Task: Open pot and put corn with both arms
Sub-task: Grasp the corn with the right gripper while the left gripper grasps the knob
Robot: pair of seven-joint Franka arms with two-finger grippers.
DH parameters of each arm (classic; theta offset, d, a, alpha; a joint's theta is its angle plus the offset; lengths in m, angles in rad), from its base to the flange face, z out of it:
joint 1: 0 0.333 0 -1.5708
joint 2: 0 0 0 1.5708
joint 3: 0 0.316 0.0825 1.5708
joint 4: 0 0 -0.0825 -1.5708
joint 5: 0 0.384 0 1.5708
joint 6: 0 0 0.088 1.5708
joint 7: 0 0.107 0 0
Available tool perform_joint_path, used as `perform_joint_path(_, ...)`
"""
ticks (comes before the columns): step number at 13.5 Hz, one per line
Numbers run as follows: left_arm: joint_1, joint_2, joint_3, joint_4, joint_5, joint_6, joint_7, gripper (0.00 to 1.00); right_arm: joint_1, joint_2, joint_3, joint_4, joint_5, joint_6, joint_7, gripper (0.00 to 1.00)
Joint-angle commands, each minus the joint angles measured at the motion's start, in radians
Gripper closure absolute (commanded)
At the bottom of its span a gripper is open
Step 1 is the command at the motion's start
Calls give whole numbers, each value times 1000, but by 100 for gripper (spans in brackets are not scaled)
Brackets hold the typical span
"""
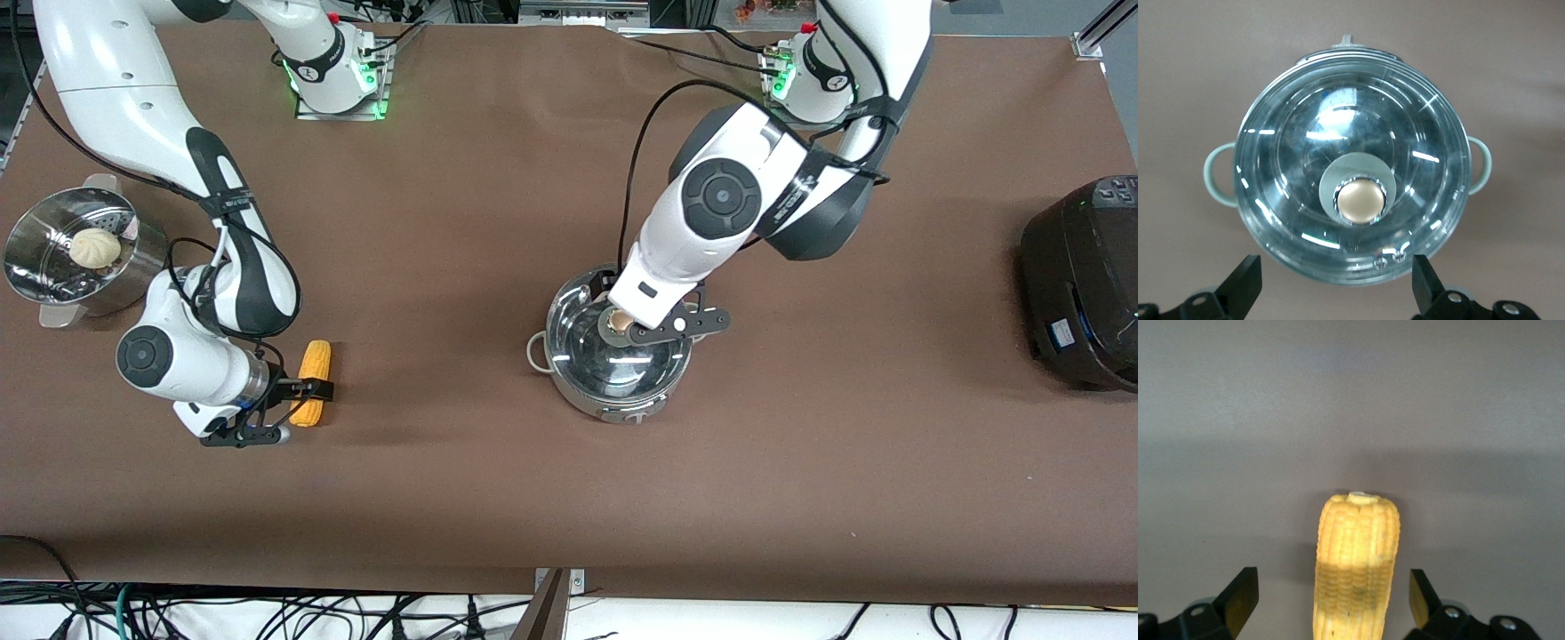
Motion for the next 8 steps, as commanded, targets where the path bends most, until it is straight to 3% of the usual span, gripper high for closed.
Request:
perform_joint_path(1,-21,55,12,41,30,44,-18,1,1,25,4,14,1,24,5,0)
perform_joint_path(8,-44,106,13,32,89,105,-18,1,1,24,4,-42,4,49,5,0)
